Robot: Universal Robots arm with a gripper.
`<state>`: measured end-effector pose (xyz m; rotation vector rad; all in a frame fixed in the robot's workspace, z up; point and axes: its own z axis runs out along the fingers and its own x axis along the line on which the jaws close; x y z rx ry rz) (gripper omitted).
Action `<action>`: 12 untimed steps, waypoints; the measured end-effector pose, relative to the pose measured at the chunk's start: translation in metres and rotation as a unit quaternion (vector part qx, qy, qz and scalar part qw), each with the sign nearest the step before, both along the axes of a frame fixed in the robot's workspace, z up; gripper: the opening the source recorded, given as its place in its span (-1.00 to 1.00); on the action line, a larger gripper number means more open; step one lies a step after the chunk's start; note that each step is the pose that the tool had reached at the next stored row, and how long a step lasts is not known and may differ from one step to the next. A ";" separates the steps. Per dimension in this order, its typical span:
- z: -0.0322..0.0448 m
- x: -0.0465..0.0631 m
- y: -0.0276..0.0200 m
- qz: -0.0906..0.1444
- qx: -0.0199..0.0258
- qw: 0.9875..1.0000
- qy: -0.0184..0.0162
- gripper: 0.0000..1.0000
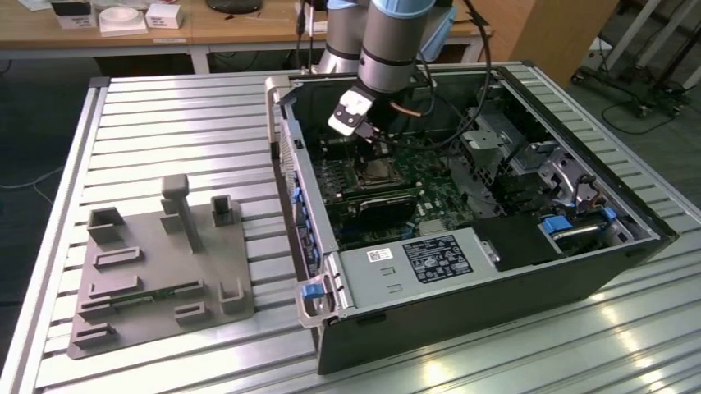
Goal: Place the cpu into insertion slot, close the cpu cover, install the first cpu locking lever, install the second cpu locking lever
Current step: 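Close the cpu cover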
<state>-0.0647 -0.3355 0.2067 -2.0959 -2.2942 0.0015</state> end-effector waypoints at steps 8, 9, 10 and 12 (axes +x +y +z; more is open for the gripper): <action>0.0084 0.000 0.0000 0.000 0.000 1.000 0.000 -0.79; 0.0084 0.000 0.0000 0.000 0.000 1.000 0.000 -0.79; 0.0083 0.000 0.0000 0.000 0.000 1.000 0.000 -0.79; 0.0066 -0.001 0.0000 0.000 0.000 1.000 0.000 -0.79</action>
